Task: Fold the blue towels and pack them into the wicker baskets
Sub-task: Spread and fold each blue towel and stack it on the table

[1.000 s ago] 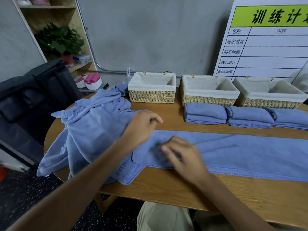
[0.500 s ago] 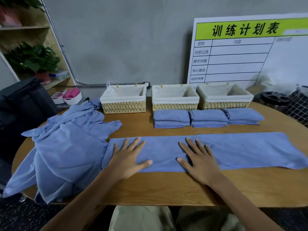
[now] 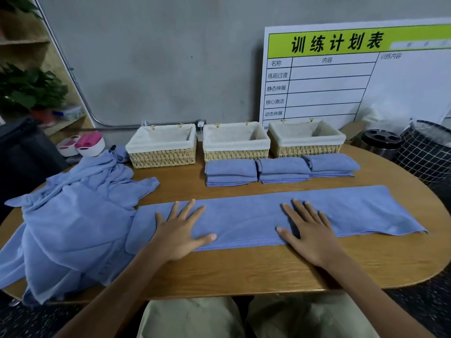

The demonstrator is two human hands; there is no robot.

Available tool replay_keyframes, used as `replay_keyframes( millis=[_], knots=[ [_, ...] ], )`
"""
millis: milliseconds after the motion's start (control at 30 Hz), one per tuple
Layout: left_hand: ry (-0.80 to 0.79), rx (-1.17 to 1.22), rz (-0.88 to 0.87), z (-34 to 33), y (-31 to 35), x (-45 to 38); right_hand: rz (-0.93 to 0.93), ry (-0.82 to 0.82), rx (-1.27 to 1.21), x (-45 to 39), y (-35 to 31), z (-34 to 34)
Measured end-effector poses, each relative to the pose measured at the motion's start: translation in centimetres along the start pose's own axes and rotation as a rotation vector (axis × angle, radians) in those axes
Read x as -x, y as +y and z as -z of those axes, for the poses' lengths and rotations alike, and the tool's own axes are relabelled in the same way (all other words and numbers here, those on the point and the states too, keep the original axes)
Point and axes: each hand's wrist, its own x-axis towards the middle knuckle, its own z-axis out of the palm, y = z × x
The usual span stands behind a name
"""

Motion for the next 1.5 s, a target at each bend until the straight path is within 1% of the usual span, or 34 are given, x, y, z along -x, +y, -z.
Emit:
replay_keyframes(
  millis=[33, 100, 200, 233, 333, 433, 533, 600, 667, 700, 767, 833, 900, 967, 1033, 1067, 1133, 1200, 1267, 1367, 1433, 1500],
  knots=[
    [0.011, 0.039, -0.009, 0.3, 0.5, -0.1, 0.014, 0.019, -0.002, 0.1, -0.1, 0.0],
    [0.073, 0.117, -0.047, 0.3, 2.0, -0.3, 0.083, 0.13, -0.031, 0.4, -0.2, 0.1],
    [0.102, 0.056, -0.069, -1.0, 3.6, -0.3, 0.297, 0.328, -0.131, 0.8, 0.1, 0.0],
    [0.105, 0.035, -0.065, -1.3, 3.6, -0.4, 0.371, 0.363, -0.154, 0.8, 0.2, -0.2],
    [0.081, 0.034, -0.059, -1.2, 3.4, -0.5, 0.483, 0.349, -0.181, 0.4, 0.5, -0.4],
    [0.05, 0.075, -0.051, -0.5, 3.5, -0.5, 0.535, 0.37, -0.124, -0.2, 0.3, -0.4],
    [0.132, 0.111, -0.095, 0.0, 4.2, -0.4, 0.542, 0.385, -0.024, -0.5, -0.2, 0.0],
    [0.206, 0.146, -0.202, -0.2, 4.9, -0.3, 0.54, 0.355, -0.021, -0.5, -0.4, 0.0],
    [0.281, 0.173, -0.337, -1.1, 5.4, -0.3, 0.541, 0.287, -0.048, -0.3, -0.3, 0.1],
    [0.336, 0.186, -0.403, -1.7, 5.5, -0.2, 0.542, 0.269, -0.057, -0.2, -0.3, 0.1],
    [0.488, 0.236, -0.496, -2.6, 5.6, -0.3, 0.553, 0.294, -0.045, -0.3, -0.4, 0.1],
    [0.601, 0.284, -0.518, -2.7, 5.8, -0.4, 0.567, 0.334, -0.015, -0.4, -0.6, -0.1],
    [0.602, 0.299, -0.489, -2.2, 6.1, -0.3, 0.577, 0.358, 0.024, -0.6, -0.5, -0.5],
    [0.559, 0.287, -0.465, -1.8, 6.3, -0.3, 0.558, 0.373, 0.021, -0.5, -0.6, -0.7],
    [0.535, 0.249, -0.478, -1.7, 6.3, -0.3, 0.532, 0.393, 0.006, -0.4, -0.7, -0.7],
    [0.543, 0.214, -0.496, -1.8, 6.3, -0.3, 0.518, 0.403, -0.01, -0.3, -0.8, -0.7],
    [0.615, 0.146, -0.534, -1.7, 6.5, -0.3, 0.511, 0.438, -0.049, -0.1, -1.1, -0.5],
    [0.68, 0.128, -0.547, -1.4, 6.7, -0.1, 0.529, 0.46, -0.077, 0.3, -1.1, 0.0],
    [0.669, 0.131, -0.568, -1.4, 6.6, 0.3, 0.56, 0.436, -0.068, 0.8, -0.9, 0.4],
    [0.537, 0.094, -0.609, -2.2, 6.3, 0.8, 0.6, 0.309, -0.004, 1.3, -0.3, 0.1],
    [0.499, 0.125, -0.568, -2.0, 6.5, 0.9, 0.574, 0.283, -0.102, 1.3, -0.2, 0.1],
    [0.519, 0.193, -0.516, -1.1, 7.4, 0.5, 0.498, 0.316, -0.281, 1.1, -0.3, 0.6]
  ],
)
